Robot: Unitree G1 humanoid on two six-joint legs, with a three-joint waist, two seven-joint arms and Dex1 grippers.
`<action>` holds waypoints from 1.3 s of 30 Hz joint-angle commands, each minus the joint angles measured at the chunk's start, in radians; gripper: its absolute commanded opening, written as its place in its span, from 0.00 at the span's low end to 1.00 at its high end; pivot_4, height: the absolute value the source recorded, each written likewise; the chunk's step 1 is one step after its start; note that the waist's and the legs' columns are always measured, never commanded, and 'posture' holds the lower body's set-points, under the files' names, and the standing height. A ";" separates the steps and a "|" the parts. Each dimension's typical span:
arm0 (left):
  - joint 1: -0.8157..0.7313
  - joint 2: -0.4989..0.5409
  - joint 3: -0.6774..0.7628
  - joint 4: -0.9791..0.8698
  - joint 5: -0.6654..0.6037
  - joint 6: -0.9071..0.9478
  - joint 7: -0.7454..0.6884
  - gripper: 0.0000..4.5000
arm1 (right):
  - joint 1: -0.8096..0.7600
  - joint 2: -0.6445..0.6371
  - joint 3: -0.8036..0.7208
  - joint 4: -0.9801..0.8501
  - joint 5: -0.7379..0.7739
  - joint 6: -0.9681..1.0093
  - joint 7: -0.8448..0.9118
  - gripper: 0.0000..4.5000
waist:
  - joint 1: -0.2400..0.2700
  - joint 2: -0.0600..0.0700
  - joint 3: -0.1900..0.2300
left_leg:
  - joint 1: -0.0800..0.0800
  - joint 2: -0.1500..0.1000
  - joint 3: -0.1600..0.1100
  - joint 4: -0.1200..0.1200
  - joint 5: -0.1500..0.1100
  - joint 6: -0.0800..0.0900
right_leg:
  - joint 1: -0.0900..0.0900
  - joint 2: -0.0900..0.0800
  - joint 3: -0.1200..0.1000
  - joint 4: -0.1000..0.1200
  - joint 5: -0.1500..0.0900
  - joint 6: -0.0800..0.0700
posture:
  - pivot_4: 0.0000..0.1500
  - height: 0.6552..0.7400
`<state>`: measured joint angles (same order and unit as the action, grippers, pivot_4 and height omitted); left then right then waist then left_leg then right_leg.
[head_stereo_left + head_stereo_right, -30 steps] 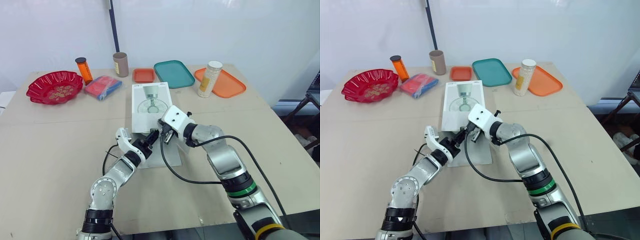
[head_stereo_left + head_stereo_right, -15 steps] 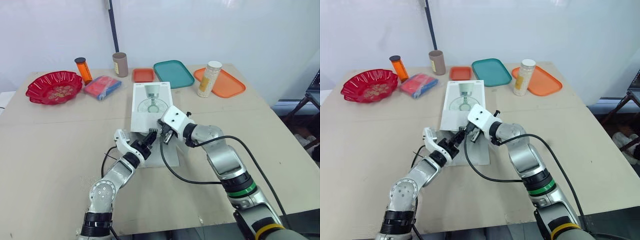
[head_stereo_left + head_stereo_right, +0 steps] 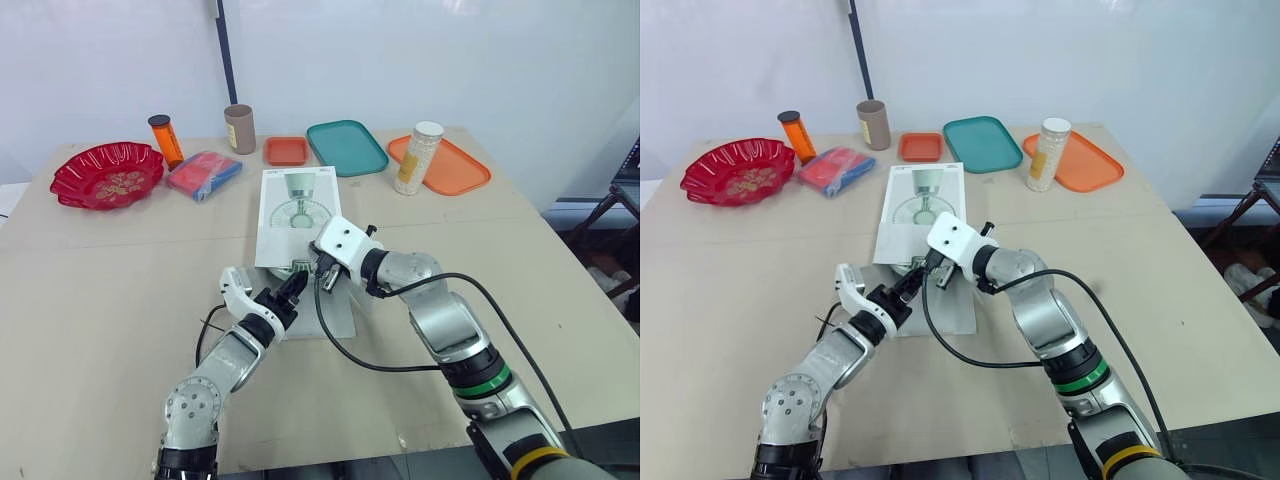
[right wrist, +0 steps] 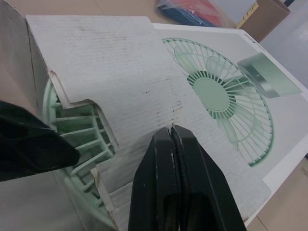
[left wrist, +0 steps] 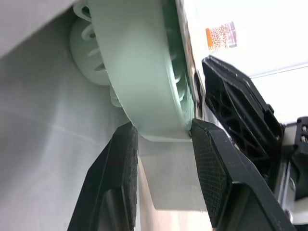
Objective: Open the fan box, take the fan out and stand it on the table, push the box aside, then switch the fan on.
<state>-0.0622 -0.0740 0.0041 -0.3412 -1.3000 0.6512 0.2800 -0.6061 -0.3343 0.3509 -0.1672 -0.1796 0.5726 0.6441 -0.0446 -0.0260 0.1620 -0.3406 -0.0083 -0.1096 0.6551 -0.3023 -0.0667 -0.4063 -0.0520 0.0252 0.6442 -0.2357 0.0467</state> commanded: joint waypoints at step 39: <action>0.316 0.171 -0.065 -0.359 -0.240 -0.056 0.227 0.29 | -0.043 -0.003 0.033 0.028 0.014 0.101 0.013 0.00 | 0.000 0.001 0.001 | -0.001 0.000 0.000 -0.001 0.000 0.000 | -0.001 0.000 0.000 0.000 -0.002 -0.001 | 1.00 0.83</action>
<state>0.2318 0.0802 -0.0705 -0.6614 -1.5333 0.6065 0.4948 -0.6600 -0.3213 0.3723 -0.1616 -0.1606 0.6469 0.6520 -0.0443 -0.0253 0.1628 -0.3411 -0.0081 -0.1096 0.6545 -0.3026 -0.0663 -0.4069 -0.0520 0.0249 0.6438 -0.2375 0.0453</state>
